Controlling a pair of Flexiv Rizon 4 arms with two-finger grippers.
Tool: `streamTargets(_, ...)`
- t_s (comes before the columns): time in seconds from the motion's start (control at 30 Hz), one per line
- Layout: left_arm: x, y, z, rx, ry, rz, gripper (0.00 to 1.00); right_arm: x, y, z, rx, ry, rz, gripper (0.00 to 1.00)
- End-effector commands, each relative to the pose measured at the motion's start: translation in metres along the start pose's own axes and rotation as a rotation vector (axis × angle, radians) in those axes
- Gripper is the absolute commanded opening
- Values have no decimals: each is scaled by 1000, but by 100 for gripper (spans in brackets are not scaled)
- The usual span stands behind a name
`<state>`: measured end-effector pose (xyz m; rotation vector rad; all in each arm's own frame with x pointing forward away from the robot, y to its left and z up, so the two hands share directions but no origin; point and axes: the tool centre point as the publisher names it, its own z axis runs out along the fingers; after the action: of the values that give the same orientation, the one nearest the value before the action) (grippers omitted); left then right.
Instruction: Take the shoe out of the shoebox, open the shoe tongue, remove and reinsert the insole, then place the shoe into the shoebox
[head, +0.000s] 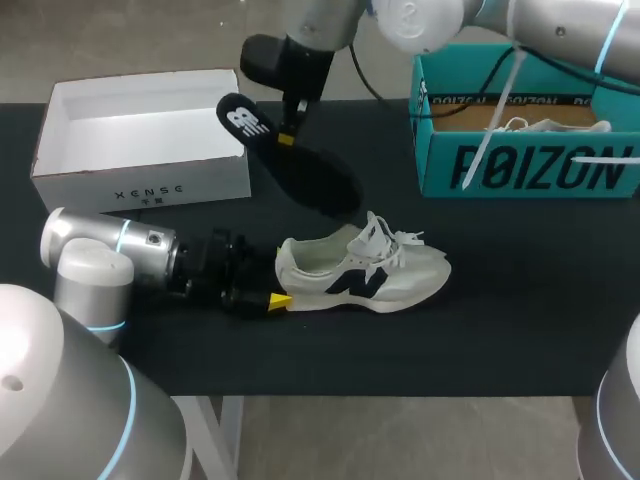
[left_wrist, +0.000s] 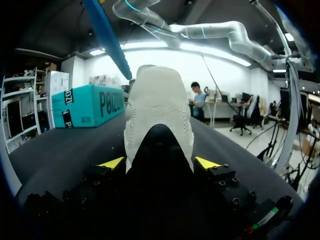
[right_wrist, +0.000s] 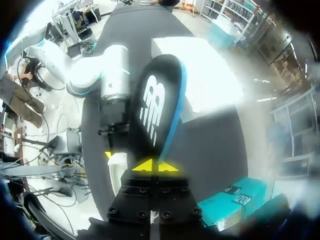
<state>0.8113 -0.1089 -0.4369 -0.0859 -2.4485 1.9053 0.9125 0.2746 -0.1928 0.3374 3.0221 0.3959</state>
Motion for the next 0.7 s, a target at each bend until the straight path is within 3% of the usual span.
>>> streamTargets(0.03,0,4,1,0,-1,0,0,1,-24,-80,-21,-103,44,0)
streamTargets(0.17,0,4,1,0,-1,0,0,-4,-40,-117,0,-114,190,0)
streamTargets(0.2,0,4,1,0,-1,0,0,-5,-43,-125,-27,-117,184,0)
streamTargets(0.7,0,4,1,0,-1,0,0,-5,-43,-125,-27,-117,184,0)
